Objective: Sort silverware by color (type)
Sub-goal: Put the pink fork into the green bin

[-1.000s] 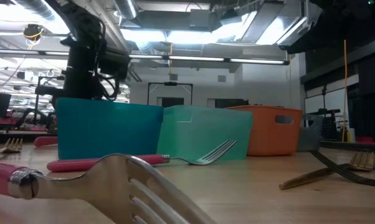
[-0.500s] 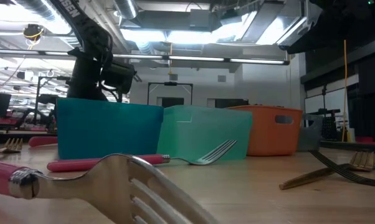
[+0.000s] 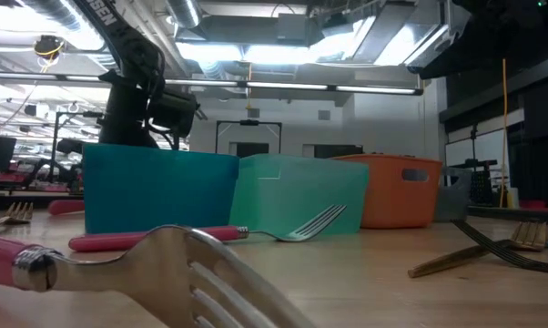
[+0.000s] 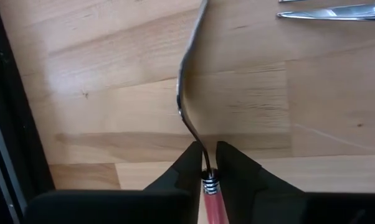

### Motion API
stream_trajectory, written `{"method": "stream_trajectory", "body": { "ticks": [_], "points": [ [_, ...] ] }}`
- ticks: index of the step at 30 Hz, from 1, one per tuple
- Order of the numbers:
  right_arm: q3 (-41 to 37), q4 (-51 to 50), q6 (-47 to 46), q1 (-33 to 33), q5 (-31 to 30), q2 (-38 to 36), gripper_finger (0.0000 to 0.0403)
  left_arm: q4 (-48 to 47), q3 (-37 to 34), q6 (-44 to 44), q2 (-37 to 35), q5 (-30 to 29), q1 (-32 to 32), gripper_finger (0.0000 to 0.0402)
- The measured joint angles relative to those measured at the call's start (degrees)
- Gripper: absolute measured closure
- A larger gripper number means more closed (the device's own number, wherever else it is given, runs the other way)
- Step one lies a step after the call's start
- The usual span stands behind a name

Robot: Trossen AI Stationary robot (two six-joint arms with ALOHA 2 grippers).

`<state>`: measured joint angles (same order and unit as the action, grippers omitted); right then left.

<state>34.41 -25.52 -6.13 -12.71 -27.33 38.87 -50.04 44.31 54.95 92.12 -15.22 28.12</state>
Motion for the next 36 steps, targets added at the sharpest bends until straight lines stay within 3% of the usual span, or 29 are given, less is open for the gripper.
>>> {"method": "stream_trajectory", "body": {
  "ticks": [13, 22, 27, 36],
  "points": [
    [0.0, 0.0, 0.0, 0.0, 0.0, 0.0, 0.0308, -0.5, 0.0, -1.9, -0.2, -2.0, 0.1, 0.0387],
    [0.0, 0.0, 0.0, 0.0, 0.0, 0.0, 0.0308, -0.5, 8.8, -11.6, -0.2, -4.6, -0.4, 0.0387],
    [0.0, 0.0, 0.0, 0.0, 0.0, 0.0, 0.0308, -0.1, 16.5, -22.5, -0.3, -8.2, -2.1, 0.0387],
    [0.0, 0.0, 0.0, 0.0, 0.0, 0.0, 0.0308, 7.4, 27.3, -46.4, -0.3, -6.4, -9.0, 0.0387]
  ]
}}
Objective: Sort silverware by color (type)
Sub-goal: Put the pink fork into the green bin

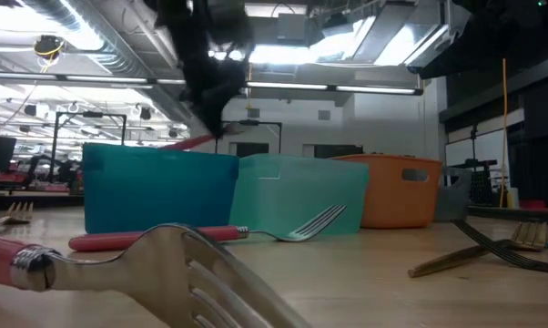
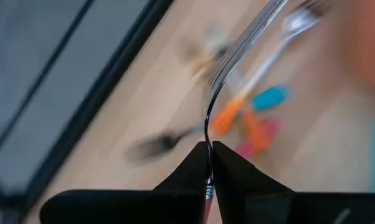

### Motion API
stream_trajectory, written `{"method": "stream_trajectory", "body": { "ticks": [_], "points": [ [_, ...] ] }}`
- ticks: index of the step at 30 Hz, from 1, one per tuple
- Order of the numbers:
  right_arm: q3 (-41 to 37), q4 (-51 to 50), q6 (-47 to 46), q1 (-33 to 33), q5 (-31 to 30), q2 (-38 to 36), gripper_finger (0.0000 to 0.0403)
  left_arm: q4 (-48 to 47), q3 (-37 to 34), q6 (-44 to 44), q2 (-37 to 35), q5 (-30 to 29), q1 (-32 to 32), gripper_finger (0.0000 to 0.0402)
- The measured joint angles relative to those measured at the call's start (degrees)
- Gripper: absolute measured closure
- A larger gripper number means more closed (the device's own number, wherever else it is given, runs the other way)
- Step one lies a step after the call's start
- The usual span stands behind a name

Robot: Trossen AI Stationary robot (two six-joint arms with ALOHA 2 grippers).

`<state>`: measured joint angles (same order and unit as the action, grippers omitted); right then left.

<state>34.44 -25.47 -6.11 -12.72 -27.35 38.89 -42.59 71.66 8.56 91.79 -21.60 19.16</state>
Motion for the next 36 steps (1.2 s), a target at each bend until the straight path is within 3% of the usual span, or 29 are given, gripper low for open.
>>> {"method": "stream_trajectory", "body": {
  "ticks": [9, 25, 36],
  "points": [
    [0.0, 0.0, 0.0, 0.0, 0.0, 0.0, 0.0308, 13.7, 0.8, -13.6, 0.1, 7.3, -8.4, 0.0397],
    [0.0, 0.0, 0.0, 0.0, 0.0, 0.0, 0.0308, 19.3, 0.8, -14.8, 1.1, 12.3, -19.9, 0.0397],
    [0.0, -0.1, 0.0, 0.0, 0.0, 0.0, 0.0308, 22.3, 0.8, -15.3, 8.1, 12.3, -23.4, 0.0397]
  ]
}}
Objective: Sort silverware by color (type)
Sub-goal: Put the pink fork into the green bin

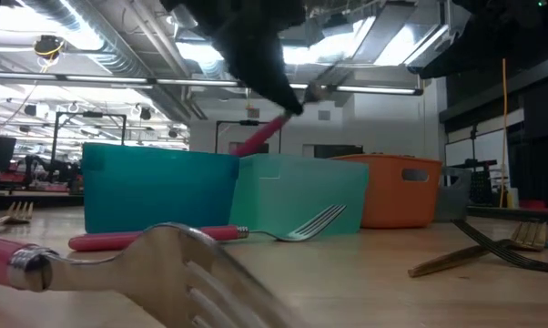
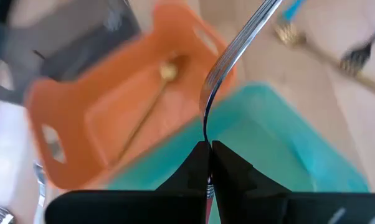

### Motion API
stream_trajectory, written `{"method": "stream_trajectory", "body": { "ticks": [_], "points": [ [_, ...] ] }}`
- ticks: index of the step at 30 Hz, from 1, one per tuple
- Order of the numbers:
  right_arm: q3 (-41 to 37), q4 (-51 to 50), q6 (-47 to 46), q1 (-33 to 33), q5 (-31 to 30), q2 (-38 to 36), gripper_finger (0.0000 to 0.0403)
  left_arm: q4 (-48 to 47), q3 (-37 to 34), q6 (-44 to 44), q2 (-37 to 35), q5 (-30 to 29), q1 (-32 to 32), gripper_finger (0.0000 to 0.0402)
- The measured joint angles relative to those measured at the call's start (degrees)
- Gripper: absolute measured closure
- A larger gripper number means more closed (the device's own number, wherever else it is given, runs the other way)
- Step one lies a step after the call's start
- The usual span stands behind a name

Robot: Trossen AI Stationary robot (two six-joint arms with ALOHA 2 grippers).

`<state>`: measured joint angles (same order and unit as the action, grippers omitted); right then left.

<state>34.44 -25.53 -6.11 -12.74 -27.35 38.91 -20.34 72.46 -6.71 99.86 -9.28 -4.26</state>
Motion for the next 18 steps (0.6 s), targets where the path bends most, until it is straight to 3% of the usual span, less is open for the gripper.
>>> {"method": "stream_trajectory", "body": {
  "ticks": [9, 18],
  "points": [
    [0.0, 0.0, 0.0, 0.0, 0.2, 0.0, 0.0308, -0.8, 0.0, -7.2, 6.2, 0.0, -0.8, 0.0397],
    [0.0, 0.0, 0.0, 0.0, 0.4, 0.0, 0.0308, -1.2, 0.0, -8.2, 8.6, 0.0, -1.0, 0.0392]
  ]
}}
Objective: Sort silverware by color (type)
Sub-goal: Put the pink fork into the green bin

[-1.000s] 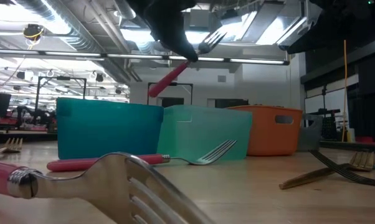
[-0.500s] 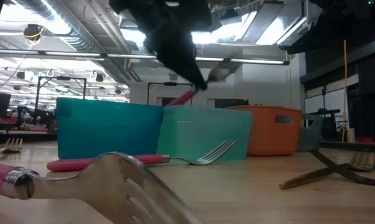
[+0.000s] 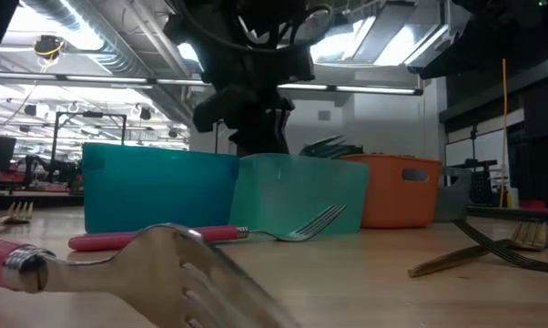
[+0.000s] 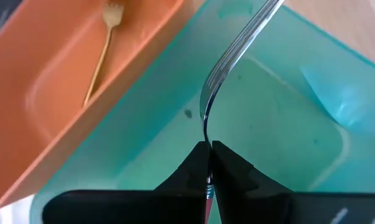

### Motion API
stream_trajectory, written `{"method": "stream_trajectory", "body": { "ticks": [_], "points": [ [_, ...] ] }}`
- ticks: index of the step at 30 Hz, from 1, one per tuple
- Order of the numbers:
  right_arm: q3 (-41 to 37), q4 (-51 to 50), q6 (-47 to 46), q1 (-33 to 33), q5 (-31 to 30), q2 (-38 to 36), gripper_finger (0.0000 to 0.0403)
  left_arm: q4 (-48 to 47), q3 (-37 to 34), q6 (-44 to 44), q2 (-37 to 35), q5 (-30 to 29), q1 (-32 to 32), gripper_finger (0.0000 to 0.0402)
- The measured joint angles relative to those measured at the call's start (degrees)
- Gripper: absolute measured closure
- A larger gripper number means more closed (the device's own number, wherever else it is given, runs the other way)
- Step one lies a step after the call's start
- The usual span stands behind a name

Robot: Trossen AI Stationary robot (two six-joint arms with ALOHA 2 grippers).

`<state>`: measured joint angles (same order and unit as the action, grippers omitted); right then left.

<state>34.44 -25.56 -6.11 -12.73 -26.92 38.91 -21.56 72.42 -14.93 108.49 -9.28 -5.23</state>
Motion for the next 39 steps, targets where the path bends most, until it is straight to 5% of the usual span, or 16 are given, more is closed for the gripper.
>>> {"method": "stream_trajectory", "body": {
  "ticks": [39],
  "points": [
    [0.0, 0.0, 0.0, 0.0, 0.0, 0.0, 0.0308, -0.3, 0.0, 2.6, -0.1, -0.2, 0.5, 0.0389]
  ]
}}
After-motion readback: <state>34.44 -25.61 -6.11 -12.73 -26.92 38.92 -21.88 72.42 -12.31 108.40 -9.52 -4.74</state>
